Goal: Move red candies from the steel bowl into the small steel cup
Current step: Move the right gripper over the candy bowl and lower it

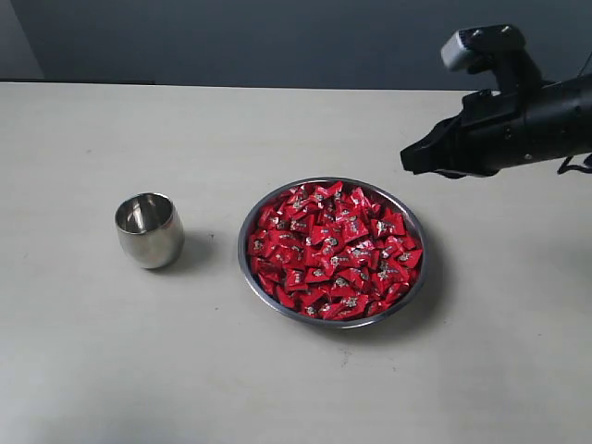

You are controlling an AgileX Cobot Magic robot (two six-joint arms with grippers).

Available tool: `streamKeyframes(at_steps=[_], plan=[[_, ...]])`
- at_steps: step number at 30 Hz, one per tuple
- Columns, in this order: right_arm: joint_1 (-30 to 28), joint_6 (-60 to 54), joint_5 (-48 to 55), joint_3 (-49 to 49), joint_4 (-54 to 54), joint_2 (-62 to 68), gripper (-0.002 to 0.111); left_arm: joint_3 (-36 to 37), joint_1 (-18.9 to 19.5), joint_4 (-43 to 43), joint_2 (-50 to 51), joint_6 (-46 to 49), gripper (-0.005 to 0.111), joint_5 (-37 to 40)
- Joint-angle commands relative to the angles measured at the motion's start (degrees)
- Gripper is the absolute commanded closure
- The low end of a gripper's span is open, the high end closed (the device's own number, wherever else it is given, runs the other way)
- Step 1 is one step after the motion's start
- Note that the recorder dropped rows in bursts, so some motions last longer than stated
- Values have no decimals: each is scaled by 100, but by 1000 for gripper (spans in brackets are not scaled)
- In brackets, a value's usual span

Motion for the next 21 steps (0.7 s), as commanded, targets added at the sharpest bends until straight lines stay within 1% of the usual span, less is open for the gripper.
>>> streamKeyframes(at_steps=[1,6,13,15,20,21], plan=[[302,-51,-193,-45,-15,464,109,22,4,7,-26,-15,106,-10],[300,40,-194,-250,16,642,109,22,4,7,-26,-15,106,-10],[300,465,-194,-303,-354,642,108,22,4,7,-26,-15,106,-10],[300,704,-194,-303,-510,655,103,22,4,7,-26,-15,106,-10],[300,1030,-194,-303,-640,765,80,22,4,7,-26,-15,106,-10],[300,1064,-194,-303,-640,796,77,22,4,7,-26,-15,106,-10]])
